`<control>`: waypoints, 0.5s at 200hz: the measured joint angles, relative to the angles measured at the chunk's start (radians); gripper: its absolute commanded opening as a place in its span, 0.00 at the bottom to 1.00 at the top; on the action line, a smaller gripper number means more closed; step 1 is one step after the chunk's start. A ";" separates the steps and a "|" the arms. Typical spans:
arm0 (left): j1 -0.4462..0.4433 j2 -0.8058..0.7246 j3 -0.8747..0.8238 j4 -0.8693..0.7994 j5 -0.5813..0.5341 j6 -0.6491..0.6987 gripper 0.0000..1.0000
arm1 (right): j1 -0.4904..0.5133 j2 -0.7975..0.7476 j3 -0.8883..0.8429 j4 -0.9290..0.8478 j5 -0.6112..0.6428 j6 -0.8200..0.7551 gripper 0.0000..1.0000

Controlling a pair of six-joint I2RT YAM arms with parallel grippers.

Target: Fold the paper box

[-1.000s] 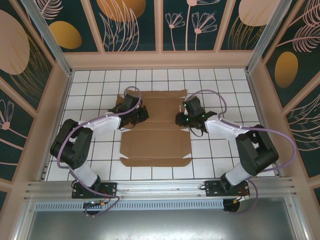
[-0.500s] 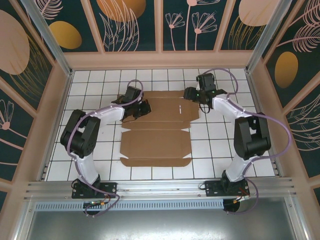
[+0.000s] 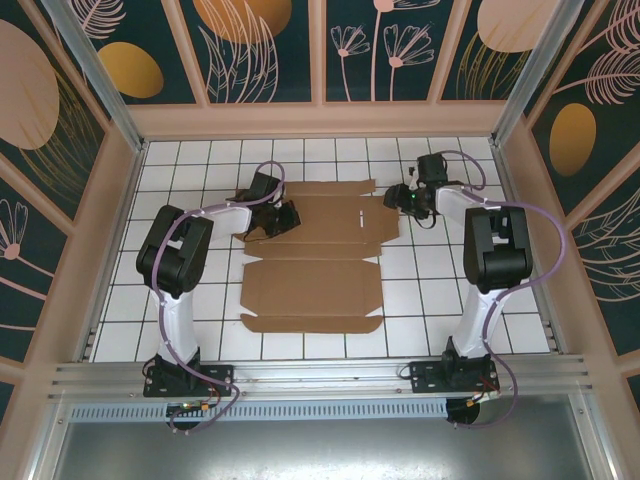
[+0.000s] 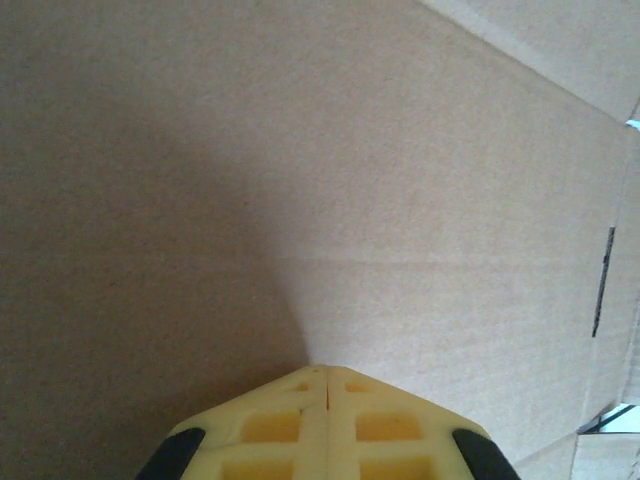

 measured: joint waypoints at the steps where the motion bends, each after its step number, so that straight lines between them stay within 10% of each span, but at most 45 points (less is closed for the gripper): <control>1: 0.000 0.000 0.001 0.000 0.000 0.000 0.00 | 0.001 0.001 0.005 -0.001 -0.001 0.000 0.62; 100: 0.000 0.202 0.420 -0.043 -0.042 -0.007 0.00 | 0.062 0.292 0.491 -0.133 -0.031 0.008 0.62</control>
